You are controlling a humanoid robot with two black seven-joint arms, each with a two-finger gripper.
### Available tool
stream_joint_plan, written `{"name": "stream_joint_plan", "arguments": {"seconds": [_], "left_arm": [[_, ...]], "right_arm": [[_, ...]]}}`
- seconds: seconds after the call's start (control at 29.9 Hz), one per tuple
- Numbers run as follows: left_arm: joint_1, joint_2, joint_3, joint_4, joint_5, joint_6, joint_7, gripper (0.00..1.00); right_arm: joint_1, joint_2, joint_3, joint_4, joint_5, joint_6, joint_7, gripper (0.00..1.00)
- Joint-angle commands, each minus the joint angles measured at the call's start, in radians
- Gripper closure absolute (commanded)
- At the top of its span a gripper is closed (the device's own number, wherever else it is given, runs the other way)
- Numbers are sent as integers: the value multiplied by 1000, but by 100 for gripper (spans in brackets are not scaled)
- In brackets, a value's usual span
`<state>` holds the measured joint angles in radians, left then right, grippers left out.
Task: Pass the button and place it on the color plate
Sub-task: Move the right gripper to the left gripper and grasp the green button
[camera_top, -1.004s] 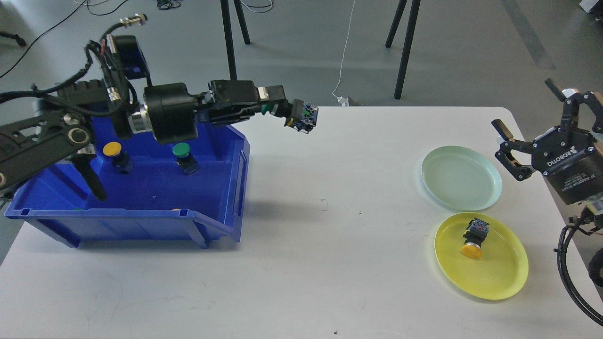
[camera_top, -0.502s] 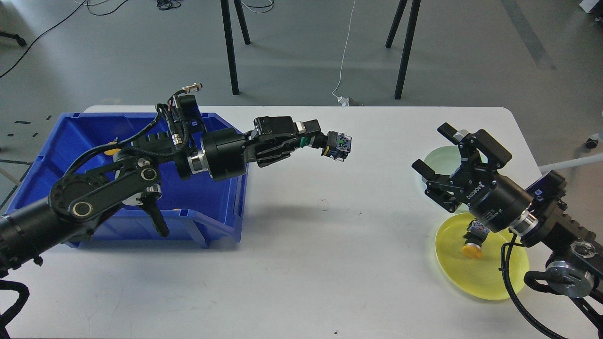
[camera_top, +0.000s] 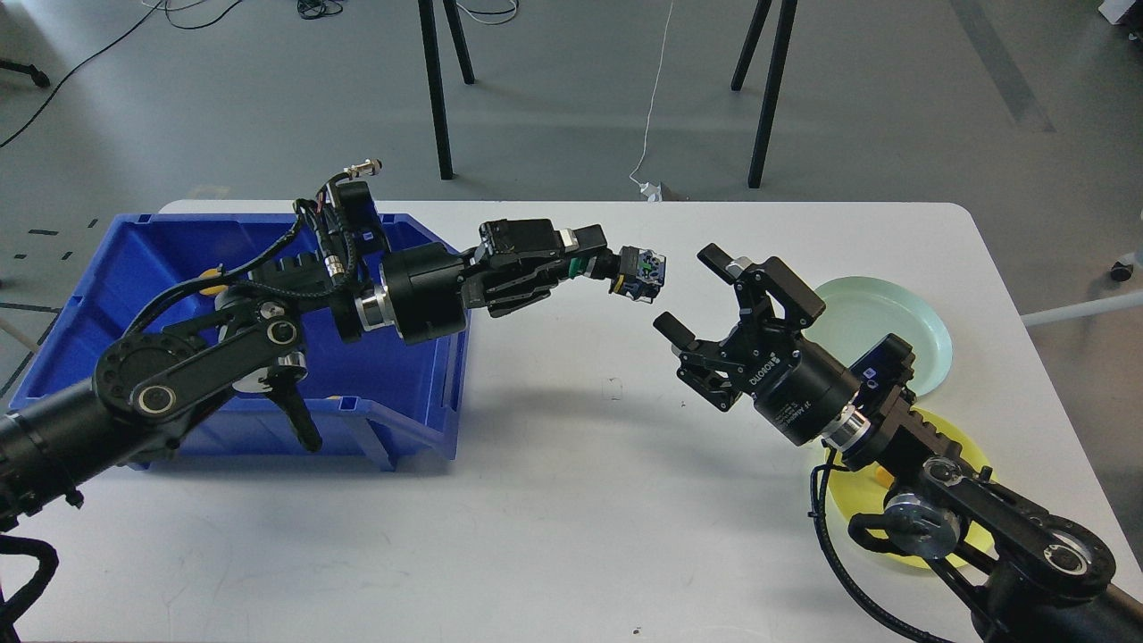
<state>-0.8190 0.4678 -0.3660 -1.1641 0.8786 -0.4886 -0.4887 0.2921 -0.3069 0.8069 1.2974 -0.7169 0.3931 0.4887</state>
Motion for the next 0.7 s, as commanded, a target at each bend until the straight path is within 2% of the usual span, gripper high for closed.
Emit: {"name": "stream_joint_plan", "arguments": {"seconds": [0.0, 0.33, 0.54, 0.6, 0.67], "left_arm": [[1, 0, -1, 0, 0, 0, 0, 91], [11, -3, -13, 0, 0, 0, 0, 91], [12, -3, -13, 0, 0, 0, 0, 91], [12, -3, -13, 0, 0, 0, 0, 91], [12, -3, -13, 1, 0, 0, 0, 91]], "right_arm": [[8, 37, 0, -15, 4, 0, 0, 1], [61, 118, -28, -55, 10, 1, 0, 1], [67, 126, -29, -53, 11, 1, 0, 3], [67, 127, -29, -52, 13, 0, 0, 6], [67, 126, -29, -50, 13, 0, 0, 19]]}}
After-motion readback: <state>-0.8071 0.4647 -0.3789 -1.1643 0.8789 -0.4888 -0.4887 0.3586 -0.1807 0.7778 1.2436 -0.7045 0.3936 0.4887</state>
